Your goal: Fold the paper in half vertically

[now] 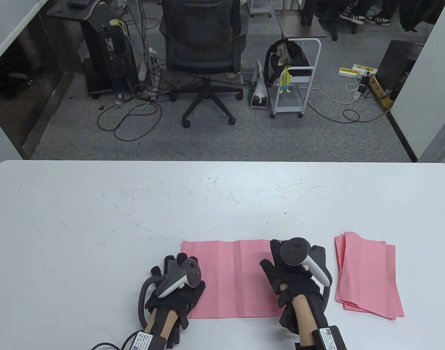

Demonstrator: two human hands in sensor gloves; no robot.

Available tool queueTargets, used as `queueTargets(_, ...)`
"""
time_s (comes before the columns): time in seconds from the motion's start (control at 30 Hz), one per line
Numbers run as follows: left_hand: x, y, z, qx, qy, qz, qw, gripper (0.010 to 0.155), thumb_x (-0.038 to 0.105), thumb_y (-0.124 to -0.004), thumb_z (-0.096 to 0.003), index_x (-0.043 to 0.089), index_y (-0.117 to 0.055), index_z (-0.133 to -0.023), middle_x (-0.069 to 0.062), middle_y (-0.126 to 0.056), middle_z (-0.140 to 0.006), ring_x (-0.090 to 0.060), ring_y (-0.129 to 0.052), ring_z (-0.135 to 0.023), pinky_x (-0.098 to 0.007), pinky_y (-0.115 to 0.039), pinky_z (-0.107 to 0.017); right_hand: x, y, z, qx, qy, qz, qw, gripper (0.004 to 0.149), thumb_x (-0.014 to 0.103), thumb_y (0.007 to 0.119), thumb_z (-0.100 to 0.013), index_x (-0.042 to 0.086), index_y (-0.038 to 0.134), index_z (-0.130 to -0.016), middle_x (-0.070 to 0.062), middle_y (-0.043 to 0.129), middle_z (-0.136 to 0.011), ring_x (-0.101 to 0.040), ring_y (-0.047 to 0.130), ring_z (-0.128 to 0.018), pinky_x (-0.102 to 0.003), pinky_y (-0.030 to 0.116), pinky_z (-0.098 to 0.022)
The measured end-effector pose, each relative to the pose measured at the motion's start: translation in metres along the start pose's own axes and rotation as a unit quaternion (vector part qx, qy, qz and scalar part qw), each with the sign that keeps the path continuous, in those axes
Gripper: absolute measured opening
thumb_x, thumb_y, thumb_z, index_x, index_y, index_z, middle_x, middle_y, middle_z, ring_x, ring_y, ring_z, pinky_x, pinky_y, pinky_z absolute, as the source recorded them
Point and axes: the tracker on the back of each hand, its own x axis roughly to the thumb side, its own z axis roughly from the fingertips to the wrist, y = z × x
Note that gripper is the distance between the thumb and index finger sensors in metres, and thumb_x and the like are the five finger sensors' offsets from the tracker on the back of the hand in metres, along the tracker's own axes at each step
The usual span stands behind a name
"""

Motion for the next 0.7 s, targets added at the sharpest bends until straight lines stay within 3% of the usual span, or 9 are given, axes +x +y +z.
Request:
queueTargets(0.3,0.0,-0.001,0.002,0.009,-0.001,-0.012,1.0,0.079,0.068,-0.035,-0.0513,0.036,-0.001,-0.114,0.003,0.005,-0.124,-0.037,0.0,-0.114,-0.068,-0.015,-0.08,-0.007,-0.007,-0.01,-0.022,0.041,-0.021,0.999,0.075,0.054,0.062,-0.052,0.029,0.02,-0.108,-0.008,0.016,-0.116,-0.044,0.013,-0.105,-0.063,0.025,-0.075)
queueTargets(0.43,0.0,0.0,0.002,0.008,-0.004,-0.013,1.0,0.079,0.069,-0.035,-0.0512,0.036,-0.001,-0.114,0.003,0.006,-0.123,-0.037,0.0,-0.114,-0.068,-0.016,-0.08,-0.015,-0.007,-0.031,-0.03,0.092,-0.018,0.995,0.077,0.055,0.062,-0.052,0.028,0.016,-0.108,-0.007,0.015,-0.116,-0.044,0.014,-0.105,-0.063,0.026,-0.076)
queueTargets(0.7,0.001,0.0,0.002,0.003,-0.003,-0.01,1.0,0.079,0.069,-0.035,-0.051,0.037,0.0,-0.114,0.004,0.007,-0.123,-0.036,0.001,-0.114,-0.067,-0.014,-0.08,-0.026,0.01,-0.069,0.006,0.167,0.032,0.985,0.079,0.055,0.065,-0.051,0.026,0.018,-0.108,-0.007,0.014,-0.115,-0.042,0.013,-0.105,-0.061,0.024,-0.076)
